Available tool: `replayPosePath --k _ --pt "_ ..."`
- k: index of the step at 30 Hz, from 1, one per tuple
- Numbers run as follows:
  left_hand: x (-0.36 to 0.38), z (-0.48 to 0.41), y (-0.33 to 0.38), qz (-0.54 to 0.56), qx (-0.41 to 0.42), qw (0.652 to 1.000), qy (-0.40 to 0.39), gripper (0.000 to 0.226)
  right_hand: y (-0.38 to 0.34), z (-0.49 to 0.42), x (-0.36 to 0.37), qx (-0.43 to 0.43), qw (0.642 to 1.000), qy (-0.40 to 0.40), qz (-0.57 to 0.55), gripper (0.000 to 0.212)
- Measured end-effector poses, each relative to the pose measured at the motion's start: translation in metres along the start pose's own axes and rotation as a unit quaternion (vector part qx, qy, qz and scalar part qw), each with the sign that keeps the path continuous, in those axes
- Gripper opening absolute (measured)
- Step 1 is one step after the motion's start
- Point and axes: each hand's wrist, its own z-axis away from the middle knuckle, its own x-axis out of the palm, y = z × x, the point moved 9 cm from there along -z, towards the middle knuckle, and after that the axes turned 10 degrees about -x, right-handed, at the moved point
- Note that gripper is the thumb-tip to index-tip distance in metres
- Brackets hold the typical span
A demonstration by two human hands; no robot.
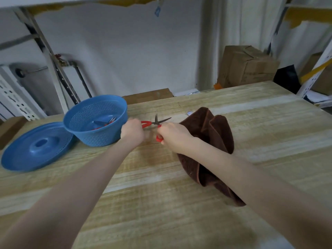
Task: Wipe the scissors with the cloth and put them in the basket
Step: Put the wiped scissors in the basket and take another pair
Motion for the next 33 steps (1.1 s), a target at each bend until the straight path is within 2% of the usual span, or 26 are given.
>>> replayPosePath --k 5,10,12,14,15,17,19,21,25,29,31,33 --pt "-0.006 0.025 -0.016 0.008 0.033 0.999 0.007 0.021 -0.028 0.047 -0.015 -0.009 0.998 0.029 -0.049 0.008" --pt "-0.01 0.045 -0.028 0.021 0.104 0.994 0.007 0.023 -0.045 0.075 -0.014 -0.029 0.994 -0.021 -0.1 0.009" --pt "-0.012 0.054 -0.032 0.027 0.125 0.992 0.008 0.027 -0.024 0.081 -0.031 0.042 0.99 0.058 -0.12 0.012" --pt "-0.014 0.063 -0.032 0.03 0.147 0.989 0.002 0.027 0.01 0.091 -0.048 0.151 0.977 0.134 -0.067 0.016" --pt "-0.014 0.067 -0.031 0.032 0.157 0.987 -0.004 0.027 0.025 0.094 -0.048 0.194 0.973 0.124 -0.023 0.019" --pt "-0.015 0.073 -0.03 0.042 0.167 0.985 -0.015 0.021 0.043 0.094 -0.037 0.244 0.968 0.041 0.033 0.025" --pt "-0.017 0.078 -0.026 0.053 0.181 0.982 -0.017 0.018 0.052 0.091 -0.024 0.259 0.964 -0.028 0.052 0.027" --pt "-0.017 0.081 -0.024 0.058 0.199 0.978 -0.016 0.021 0.06 0.088 -0.014 0.263 0.962 -0.06 0.05 0.025" --pt "-0.017 0.084 -0.023 0.066 0.218 0.974 -0.013 0.029 0.072 0.084 0.004 0.27 0.96 -0.071 -0.012 0.023" --pt "-0.017 0.085 -0.021 0.077 0.235 0.969 -0.003 0.03 0.066 0.077 -0.022 0.21 0.968 0.066 -0.123 0.018" --pt "-0.016 0.086 -0.018 0.078 0.249 0.965 0.001 0.029 0.066 0.08 -0.035 0.223 0.946 0.119 -0.201 0.027" --pt "-0.016 0.086 -0.015 0.085 0.256 0.963 0.011 0.029 0.069 0.085 -0.036 0.262 0.901 0.133 -0.318 0.022"
